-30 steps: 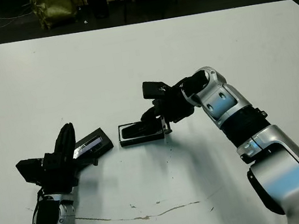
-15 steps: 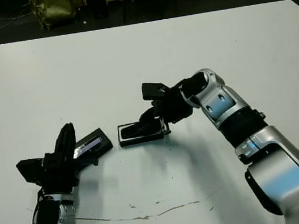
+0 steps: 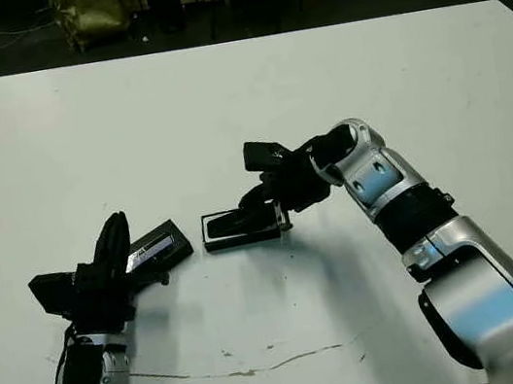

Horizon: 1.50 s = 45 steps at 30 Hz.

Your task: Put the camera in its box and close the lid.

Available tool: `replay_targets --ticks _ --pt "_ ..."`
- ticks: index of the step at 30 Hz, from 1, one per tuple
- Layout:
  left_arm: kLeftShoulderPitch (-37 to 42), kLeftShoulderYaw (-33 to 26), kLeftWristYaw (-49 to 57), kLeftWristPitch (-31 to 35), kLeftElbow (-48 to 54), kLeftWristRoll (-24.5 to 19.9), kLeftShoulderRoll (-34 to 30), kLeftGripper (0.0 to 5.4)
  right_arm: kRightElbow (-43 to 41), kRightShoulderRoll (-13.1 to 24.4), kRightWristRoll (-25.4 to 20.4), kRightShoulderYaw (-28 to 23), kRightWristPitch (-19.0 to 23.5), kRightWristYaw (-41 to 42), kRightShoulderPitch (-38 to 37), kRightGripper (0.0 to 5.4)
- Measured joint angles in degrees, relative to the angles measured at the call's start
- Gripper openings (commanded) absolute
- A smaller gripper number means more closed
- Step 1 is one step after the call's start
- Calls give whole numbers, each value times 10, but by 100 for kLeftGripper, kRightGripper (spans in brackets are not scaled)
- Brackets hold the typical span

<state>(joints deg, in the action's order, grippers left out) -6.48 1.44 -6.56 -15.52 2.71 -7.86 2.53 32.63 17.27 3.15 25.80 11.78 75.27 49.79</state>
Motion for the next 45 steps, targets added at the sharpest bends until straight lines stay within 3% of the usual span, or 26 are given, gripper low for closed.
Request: replay_targets --ticks 16,22,26,34,40,45 --pt "-1 1 3 12 7 -2 0 0 23 -4 0 -1 20 19 15 464" --pt "0 1 0 5 0 -3 0 0 15 -3 0 -3 30 19 15 476" --pt "0 1 0 8 3 -4 0 0 3 -1 -3 -12 39 19 15 537" --pt "0 1 2 8 4 -1 0 0 -46 10 -47 -93 50 -28 10 519" --pt "0 -1 2 8 7 -3 0 0 -186 9 -112 -208 54 -176 -80 389" --pt "2 -2 2 11 11 -3 0 0 -315 13 -131 -266 54 -280 -168 277"
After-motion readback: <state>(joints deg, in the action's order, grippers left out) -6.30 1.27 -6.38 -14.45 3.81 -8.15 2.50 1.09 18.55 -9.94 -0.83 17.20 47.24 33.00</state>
